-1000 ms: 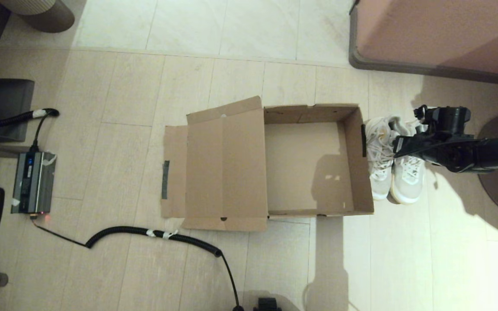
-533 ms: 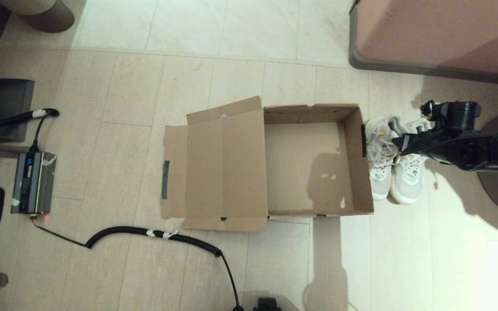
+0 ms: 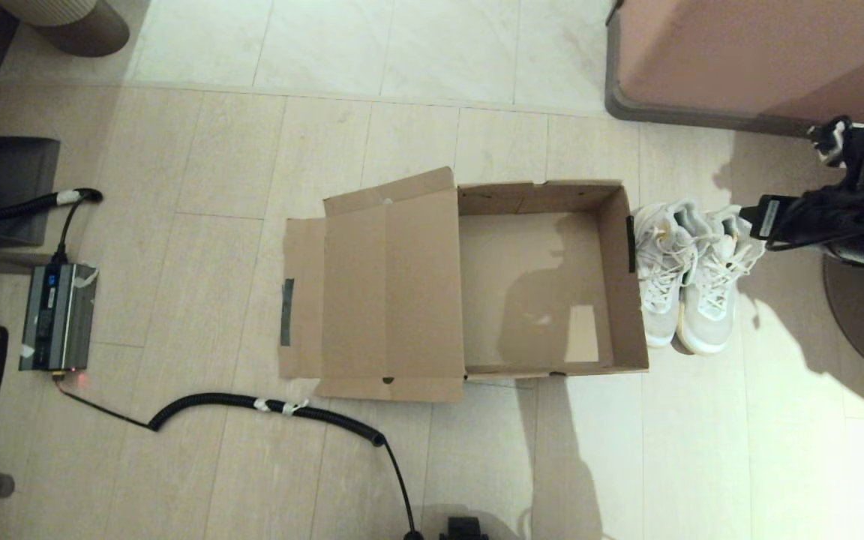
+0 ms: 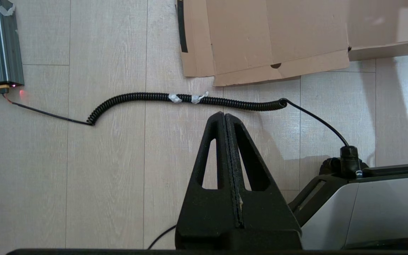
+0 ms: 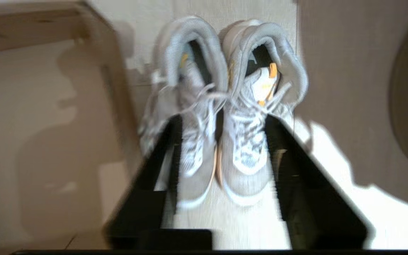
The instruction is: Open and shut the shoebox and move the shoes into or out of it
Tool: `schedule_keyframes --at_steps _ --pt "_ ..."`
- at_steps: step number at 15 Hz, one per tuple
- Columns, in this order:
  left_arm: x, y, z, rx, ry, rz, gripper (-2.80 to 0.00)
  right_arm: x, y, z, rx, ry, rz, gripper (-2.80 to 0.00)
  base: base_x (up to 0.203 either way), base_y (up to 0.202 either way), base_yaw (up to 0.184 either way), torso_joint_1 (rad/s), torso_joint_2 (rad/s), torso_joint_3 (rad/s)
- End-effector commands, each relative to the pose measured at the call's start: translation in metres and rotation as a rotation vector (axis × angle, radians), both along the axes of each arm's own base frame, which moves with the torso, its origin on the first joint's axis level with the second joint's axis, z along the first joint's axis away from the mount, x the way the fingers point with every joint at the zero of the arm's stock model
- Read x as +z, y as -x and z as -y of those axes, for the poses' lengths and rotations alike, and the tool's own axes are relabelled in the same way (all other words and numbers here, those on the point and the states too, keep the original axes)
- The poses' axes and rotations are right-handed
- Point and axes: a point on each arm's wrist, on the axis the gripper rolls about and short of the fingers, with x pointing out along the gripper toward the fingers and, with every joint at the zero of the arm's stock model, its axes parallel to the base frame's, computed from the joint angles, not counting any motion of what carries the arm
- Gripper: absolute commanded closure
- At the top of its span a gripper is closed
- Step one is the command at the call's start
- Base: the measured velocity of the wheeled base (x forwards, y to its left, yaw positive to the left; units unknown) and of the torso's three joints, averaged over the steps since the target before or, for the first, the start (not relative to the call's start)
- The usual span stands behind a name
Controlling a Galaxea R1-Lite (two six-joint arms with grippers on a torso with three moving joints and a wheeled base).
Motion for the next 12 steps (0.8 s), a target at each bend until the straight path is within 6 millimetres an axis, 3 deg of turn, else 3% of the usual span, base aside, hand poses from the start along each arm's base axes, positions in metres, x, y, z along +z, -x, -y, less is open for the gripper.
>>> schedule_keyframes --at_steps 1,3,4,7,10,12 --pt "-0.002 -0.001 0.0 0.0 0.0 -0.009 0.0 0.038 0.067 -0.013 0.015 0.012 0.117 0.0 0.0 0.0 0.0 0.0 0.0 0.0" --pt "-0.002 -0.001 0.0 0.0 0.0 -0.009 0.0 0.04 0.135 -0.028 0.048 0.017 0.164 0.0 0.0 0.0 0.0 0.0 0.0 0.0" --pt "-0.002 -0.001 0.0 0.0 0.0 -0.009 0.0 0.029 0.169 -0.034 0.065 0.018 0.166 0.0 0.0 0.0 0.0 0.0 0.0 0.0" --pt "-0.002 -0.001 0.0 0.0 0.0 -0.009 0.0 -0.042 0.251 -0.042 0.094 0.02 0.102 0.0 0.0 0.0 0.0 0.0 0.0 0.0" --pt "-0.002 -0.001 0.0 0.0 0.0 -0.009 0.0 -0.112 0.296 -0.044 0.115 0.052 0.03 0.0 0.0 0.0 0.0 0.0 0.0 0.0" --pt "-0.002 -0.001 0.0 0.0 0.0 -0.009 0.0 -0.144 0.313 -0.045 0.135 0.118 -0.003 0.0 0.0 0.0 0.0 0.0 0.0 0.0"
